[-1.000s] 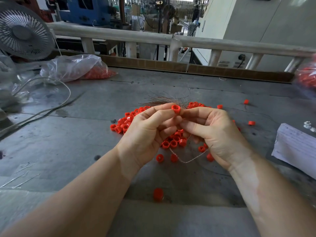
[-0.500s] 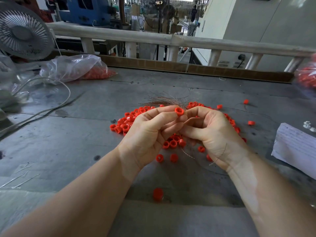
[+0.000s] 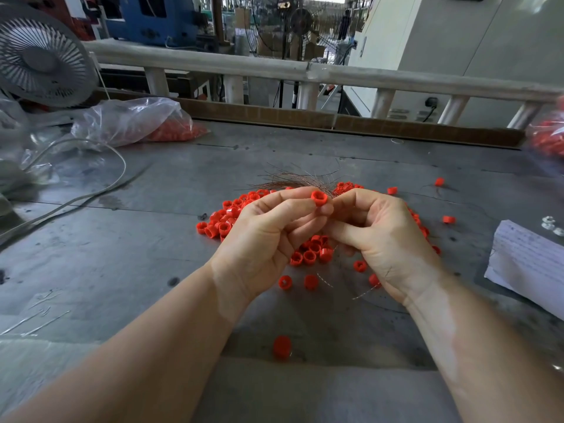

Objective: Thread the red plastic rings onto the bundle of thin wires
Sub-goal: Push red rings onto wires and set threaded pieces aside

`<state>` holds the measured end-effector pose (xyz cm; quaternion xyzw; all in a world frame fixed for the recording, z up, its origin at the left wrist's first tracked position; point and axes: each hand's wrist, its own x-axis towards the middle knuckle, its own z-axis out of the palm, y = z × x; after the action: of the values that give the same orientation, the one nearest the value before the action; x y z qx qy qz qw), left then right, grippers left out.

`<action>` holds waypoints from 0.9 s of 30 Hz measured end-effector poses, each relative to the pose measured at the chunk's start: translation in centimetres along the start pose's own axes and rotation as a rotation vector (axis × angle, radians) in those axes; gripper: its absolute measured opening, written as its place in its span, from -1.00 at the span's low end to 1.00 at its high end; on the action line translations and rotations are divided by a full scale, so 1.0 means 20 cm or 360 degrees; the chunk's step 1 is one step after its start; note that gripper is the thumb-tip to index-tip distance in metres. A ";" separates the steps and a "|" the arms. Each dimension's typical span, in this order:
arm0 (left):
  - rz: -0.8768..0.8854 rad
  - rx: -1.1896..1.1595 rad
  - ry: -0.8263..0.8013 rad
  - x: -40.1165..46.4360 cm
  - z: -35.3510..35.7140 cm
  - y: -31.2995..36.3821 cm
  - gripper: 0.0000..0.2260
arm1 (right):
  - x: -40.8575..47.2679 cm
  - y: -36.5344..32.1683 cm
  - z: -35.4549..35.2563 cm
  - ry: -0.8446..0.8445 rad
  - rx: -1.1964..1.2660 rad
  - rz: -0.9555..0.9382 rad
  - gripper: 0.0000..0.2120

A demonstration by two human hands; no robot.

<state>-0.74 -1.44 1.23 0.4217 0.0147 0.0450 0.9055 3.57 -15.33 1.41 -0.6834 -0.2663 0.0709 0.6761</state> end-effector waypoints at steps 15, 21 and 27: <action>-0.0053 -0.0034 0.0013 0.01 0.00 0.00 -0.88 | 0.01 0.01 0.00 0.0088 -0.0069 -0.0033 -0.85; -0.0060 -0.0044 0.0004 0.01 -0.01 0.00 -0.88 | 0.02 0.01 -0.01 0.0154 -0.0033 -0.0099 -0.86; -0.0042 -0.0030 -0.0021 0.00 -0.01 0.00 -0.86 | 0.02 0.01 -0.01 0.0172 0.0006 -0.0074 -0.84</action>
<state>-0.67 -1.15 1.12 0.4132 0.0139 0.0304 0.9100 3.99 -15.31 1.28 -0.6786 -0.2452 0.0187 0.6921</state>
